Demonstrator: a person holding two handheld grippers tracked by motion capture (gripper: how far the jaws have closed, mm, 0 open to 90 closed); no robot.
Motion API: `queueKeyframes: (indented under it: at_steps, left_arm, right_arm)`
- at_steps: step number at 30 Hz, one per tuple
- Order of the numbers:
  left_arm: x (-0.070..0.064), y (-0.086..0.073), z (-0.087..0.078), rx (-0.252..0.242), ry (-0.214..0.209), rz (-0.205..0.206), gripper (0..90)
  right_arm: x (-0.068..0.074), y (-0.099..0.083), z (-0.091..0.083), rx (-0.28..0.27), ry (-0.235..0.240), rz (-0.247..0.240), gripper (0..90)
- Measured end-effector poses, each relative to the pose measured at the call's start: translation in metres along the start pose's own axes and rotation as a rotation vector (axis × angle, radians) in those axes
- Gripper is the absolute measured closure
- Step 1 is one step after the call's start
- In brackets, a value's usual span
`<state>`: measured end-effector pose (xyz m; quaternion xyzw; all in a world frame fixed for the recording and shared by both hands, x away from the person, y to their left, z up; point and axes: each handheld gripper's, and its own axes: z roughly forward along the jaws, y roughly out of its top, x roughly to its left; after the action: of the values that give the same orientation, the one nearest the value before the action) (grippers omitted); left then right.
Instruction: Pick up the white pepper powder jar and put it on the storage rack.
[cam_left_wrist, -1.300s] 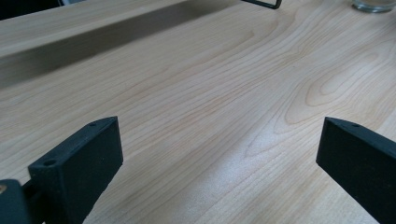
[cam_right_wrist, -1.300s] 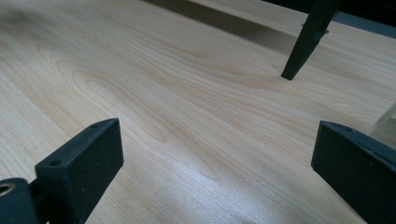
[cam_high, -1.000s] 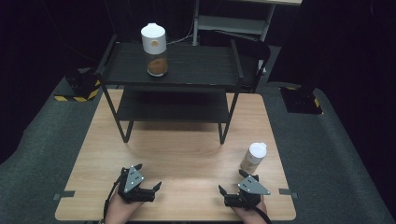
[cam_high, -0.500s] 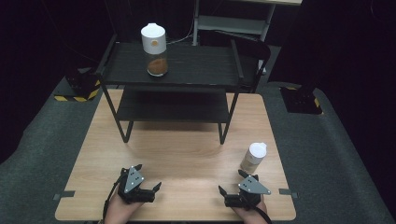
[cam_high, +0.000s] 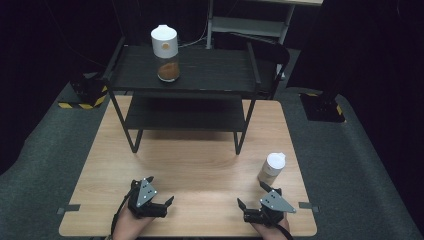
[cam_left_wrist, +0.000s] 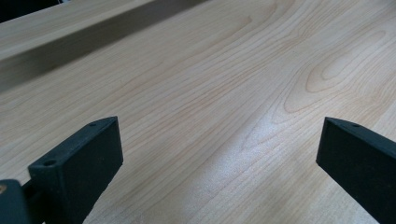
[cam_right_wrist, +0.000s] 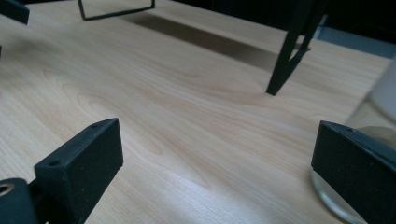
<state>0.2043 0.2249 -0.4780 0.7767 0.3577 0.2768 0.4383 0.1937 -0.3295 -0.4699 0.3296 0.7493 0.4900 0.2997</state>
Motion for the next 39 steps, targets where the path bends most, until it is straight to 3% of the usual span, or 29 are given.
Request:
queueKeyframes:
  at_steps: [18, 39]
  left_arm:
    - [0.001, 0.002, 0.001, 0.01, -0.014, 0.017, 0.7]
    - [0.003, 0.001, 0.0, 0.003, -0.028, 0.014, 0.7]
  right_arm:
    - [-0.015, -0.005, -0.024, -0.065, -0.14, 0.1, 0.1]
    - [-0.034, 0.003, -0.004, -0.018, -0.22, 0.139, 0.2]
